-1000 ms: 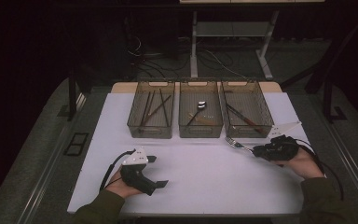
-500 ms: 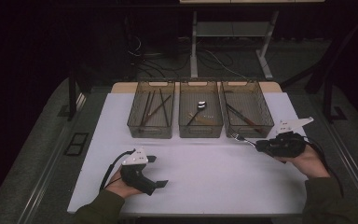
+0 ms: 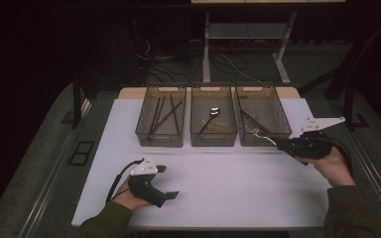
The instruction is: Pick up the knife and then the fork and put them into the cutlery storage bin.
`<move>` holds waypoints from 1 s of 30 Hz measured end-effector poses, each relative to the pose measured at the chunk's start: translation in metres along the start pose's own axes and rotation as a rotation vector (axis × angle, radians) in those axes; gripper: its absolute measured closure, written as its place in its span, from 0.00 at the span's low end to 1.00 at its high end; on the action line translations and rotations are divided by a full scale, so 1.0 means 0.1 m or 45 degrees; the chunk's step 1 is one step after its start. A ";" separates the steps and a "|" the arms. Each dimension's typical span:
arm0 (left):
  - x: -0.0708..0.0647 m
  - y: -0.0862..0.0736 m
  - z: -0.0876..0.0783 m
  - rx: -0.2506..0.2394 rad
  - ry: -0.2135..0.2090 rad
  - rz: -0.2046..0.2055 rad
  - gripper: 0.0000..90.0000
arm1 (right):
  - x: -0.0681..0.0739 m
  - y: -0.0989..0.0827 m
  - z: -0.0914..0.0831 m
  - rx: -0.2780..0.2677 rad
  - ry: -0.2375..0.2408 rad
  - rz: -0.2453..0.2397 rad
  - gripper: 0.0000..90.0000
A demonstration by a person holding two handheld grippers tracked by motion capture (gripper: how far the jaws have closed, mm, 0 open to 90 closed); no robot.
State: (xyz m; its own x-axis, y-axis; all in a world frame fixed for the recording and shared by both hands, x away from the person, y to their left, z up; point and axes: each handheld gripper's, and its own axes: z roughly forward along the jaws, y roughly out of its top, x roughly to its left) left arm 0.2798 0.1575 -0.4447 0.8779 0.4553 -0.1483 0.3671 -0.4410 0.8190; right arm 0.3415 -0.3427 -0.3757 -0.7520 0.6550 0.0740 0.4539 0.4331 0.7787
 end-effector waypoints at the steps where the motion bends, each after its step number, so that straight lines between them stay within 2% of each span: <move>1: 0.00 0.00 0.00 0.000 0.000 0.000 0.00 | -0.01 0.01 0.00 -0.004 -0.007 0.007 0.86; 5: 0.00 0.00 0.00 0.001 0.001 -0.001 0.00 | -0.06 0.08 -0.01 -0.030 -0.037 0.020 0.86; 11: 0.00 0.00 0.00 -0.001 -0.001 0.002 0.00 | -0.16 0.23 0.02 -0.023 -0.094 0.047 0.86; 19: 0.00 0.00 0.00 -0.001 -0.002 0.005 0.00 | -0.33 0.38 0.07 -0.046 -0.160 0.101 0.86; 30: -0.01 0.01 0.00 -0.005 -0.005 0.007 0.00 | -0.53 0.55 0.26 -0.015 -0.221 0.150 0.86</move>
State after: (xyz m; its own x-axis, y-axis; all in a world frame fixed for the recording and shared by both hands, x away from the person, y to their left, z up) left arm 0.2791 0.1569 -0.4437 0.8811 0.4499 -0.1458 0.3609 -0.4403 0.8222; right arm 0.4188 -0.3374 -0.3534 -0.5998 0.7981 0.0575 0.5278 0.3406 0.7781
